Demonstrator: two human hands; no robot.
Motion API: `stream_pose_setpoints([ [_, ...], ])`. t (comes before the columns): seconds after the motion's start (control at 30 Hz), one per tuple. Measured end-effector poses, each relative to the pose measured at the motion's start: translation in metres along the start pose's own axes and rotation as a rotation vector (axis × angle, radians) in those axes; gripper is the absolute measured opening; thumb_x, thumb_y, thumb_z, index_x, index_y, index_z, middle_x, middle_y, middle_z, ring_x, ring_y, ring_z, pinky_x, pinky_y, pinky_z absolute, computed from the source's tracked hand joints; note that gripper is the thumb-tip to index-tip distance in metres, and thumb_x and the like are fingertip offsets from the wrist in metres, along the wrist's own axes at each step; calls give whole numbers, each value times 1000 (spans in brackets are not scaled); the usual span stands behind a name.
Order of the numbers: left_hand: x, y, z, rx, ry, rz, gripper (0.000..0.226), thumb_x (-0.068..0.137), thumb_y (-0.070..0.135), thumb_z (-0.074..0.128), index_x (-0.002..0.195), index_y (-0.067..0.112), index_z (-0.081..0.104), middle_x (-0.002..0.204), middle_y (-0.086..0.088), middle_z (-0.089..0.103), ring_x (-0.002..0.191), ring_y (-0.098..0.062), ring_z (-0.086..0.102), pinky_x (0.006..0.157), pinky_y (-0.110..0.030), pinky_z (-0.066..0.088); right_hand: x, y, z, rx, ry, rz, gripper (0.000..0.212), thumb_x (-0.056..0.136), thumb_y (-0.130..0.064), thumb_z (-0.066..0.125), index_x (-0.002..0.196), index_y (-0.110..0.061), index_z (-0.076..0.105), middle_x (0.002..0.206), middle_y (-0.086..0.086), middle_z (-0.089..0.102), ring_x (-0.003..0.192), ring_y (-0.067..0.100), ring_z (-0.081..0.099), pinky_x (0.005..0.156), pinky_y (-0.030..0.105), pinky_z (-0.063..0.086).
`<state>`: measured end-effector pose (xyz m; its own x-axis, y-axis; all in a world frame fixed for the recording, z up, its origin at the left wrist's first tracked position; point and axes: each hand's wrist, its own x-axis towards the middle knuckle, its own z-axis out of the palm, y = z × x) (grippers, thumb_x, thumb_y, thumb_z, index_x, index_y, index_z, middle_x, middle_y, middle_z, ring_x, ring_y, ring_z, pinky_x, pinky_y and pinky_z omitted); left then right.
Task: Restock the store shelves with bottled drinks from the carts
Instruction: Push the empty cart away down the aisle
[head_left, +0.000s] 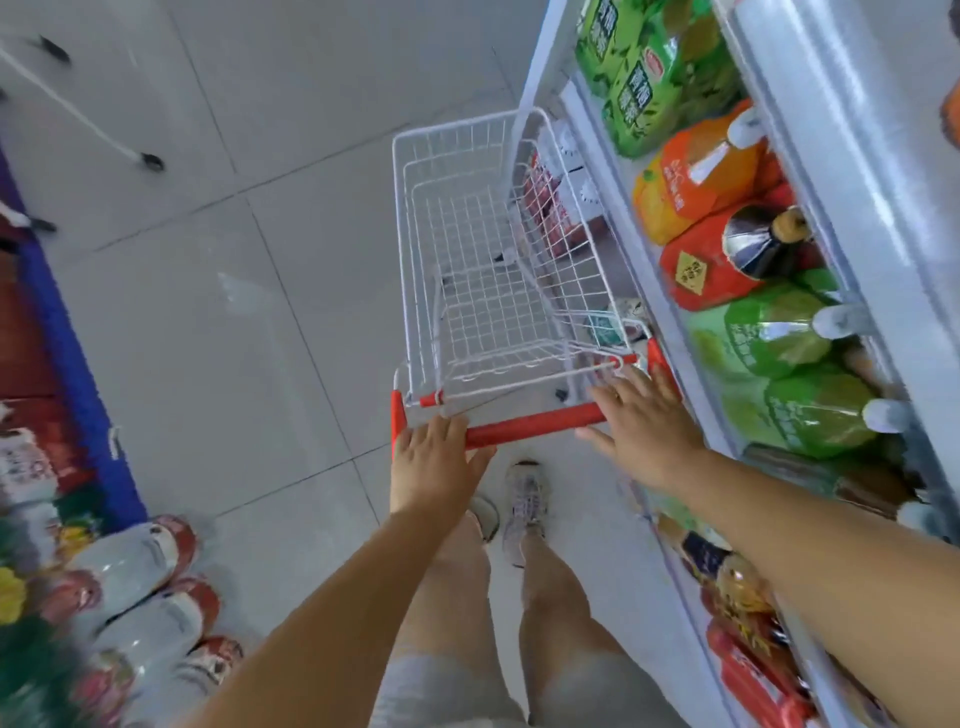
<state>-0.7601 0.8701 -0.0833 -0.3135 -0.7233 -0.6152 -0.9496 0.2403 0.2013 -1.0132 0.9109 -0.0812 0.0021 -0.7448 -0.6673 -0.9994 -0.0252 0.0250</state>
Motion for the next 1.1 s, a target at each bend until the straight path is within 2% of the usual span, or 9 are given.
stream_pose_setpoints([
  [0.07, -1, -4, 12, 24, 104, 29, 46, 95, 57, 36, 118, 23, 57, 113, 2, 63, 110, -26, 58, 105, -40, 35, 1, -1, 12, 13, 107, 3, 69, 92, -66, 18, 116, -15, 58, 115, 15, 63, 116, 35, 54, 106, 47, 28],
  [0.1, -1, -7, 17, 30, 170, 44, 45, 94, 56, 36, 108, 21, 60, 102, 0, 64, 99, -28, 61, 99, -41, 39, 1, -2, 18, 16, 208, -6, 69, 92, -66, 19, 102, -12, 61, 96, 13, 64, 98, 35, 60, 95, 44, 33],
  [0.17, -1, -15, 26, 40, 275, 51, 44, 92, 55, 39, 97, 18, 62, 87, -1, 64, 84, -29, 62, 91, -42, 44, 3, -8, 26, 30, 342, 6, 62, 90, -63, 27, 90, -11, 61, 82, 11, 59, 82, 32, 57, 84, 40, 32],
  [0.33, -2, -40, 31, 68, 361, 66, 48, 92, 56, 32, 92, 18, 62, 81, 1, 61, 76, -26, 58, 85, -38, 35, 15, -28, 23, 12, 415, -23, 58, 88, -61, 29, 89, -11, 60, 86, 12, 58, 82, 33, 56, 86, 41, 30],
  [0.57, 5, -77, 16, 7, 355, 7, 49, 91, 56, 32, 93, 18, 62, 83, 0, 61, 78, -27, 59, 85, -41, 41, 49, -56, 4, -22, 463, -86, 57, 87, -60, 32, 90, -11, 60, 87, 12, 58, 82, 33, 56, 83, 41, 30],
  [0.67, 12, -105, 5, -14, 359, -1, 49, 90, 57, 33, 90, 17, 61, 80, 0, 60, 77, -28, 59, 84, -42, 43, 66, -79, -9, -20, 514, -99, 54, 86, -59, 35, 89, -12, 61, 82, 10, 55, 77, 32, 55, 80, 40, 30],
  [0.8, 26, -147, -20, -18, 292, -22, 52, 91, 60, 29, 99, 19, 60, 89, 1, 61, 87, -26, 58, 92, -39, 36, 91, -113, -34, -15, 522, -105, 54, 85, -59, 36, 87, -12, 62, 78, 8, 53, 73, 31, 53, 79, 38, 29],
  [0.93, 50, -188, -54, -49, 263, -22, 52, 90, 60, 31, 110, 21, 59, 100, 2, 61, 99, -24, 55, 100, -37, 31, 128, -142, -65, -2, 474, -101, 66, 86, -66, 24, 91, -15, 64, 80, 5, 55, 76, 30, 54, 80, 37, 27],
  [1.1, 93, -235, -97, -50, 293, -38, 49, 90, 59, 33, 106, 20, 60, 100, 2, 62, 100, -24, 56, 98, -37, 31, 185, -168, -115, -1, 439, -134, 58, 86, -65, 32, 102, -17, 61, 89, 3, 56, 87, 29, 52, 87, 36, 26],
])
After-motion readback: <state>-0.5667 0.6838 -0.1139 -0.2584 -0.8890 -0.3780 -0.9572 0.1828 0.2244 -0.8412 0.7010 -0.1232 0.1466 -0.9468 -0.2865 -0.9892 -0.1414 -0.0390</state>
